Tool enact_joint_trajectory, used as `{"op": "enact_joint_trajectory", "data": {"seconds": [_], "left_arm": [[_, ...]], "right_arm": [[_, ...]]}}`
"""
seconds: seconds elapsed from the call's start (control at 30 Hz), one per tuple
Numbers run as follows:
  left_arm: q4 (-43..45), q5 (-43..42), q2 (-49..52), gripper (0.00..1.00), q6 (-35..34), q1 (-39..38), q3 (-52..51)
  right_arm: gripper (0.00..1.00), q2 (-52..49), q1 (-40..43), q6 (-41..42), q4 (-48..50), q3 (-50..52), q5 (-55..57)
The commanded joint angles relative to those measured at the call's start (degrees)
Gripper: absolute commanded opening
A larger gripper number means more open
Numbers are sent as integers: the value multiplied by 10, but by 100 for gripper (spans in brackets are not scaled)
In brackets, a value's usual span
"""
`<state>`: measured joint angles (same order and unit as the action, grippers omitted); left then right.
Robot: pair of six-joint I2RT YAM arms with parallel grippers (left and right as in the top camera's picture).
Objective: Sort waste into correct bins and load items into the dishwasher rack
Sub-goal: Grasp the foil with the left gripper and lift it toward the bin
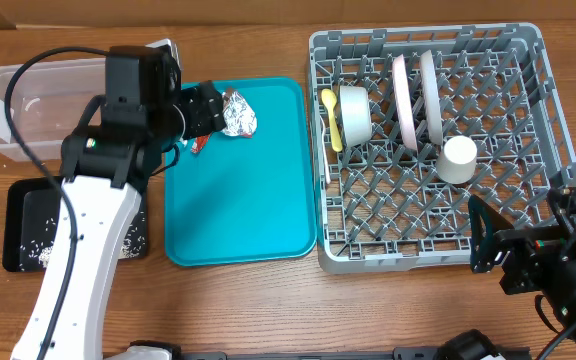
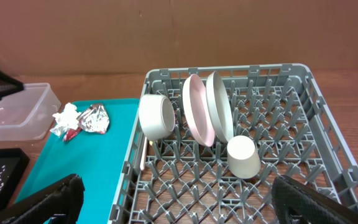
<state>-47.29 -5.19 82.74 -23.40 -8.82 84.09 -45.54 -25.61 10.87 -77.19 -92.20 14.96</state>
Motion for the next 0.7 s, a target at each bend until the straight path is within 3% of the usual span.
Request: {"op": "enact_joint_trajectory", "data": {"seconds": [0.0,0.03,0.23,0.67], "left_arm": [[22,26,35,81,65,2,3],[38,30,48,74,78,2,3],[117,35,148,73,132,1,5],[223,46,319,82,187,-11,5]], "right_arm": [[100,2,-3,0,3,0,0],[100,2,-3,0,3,0,0],[100,2,-3,0,3,0,0],[100,2,-3,0,3,0,0]]}}
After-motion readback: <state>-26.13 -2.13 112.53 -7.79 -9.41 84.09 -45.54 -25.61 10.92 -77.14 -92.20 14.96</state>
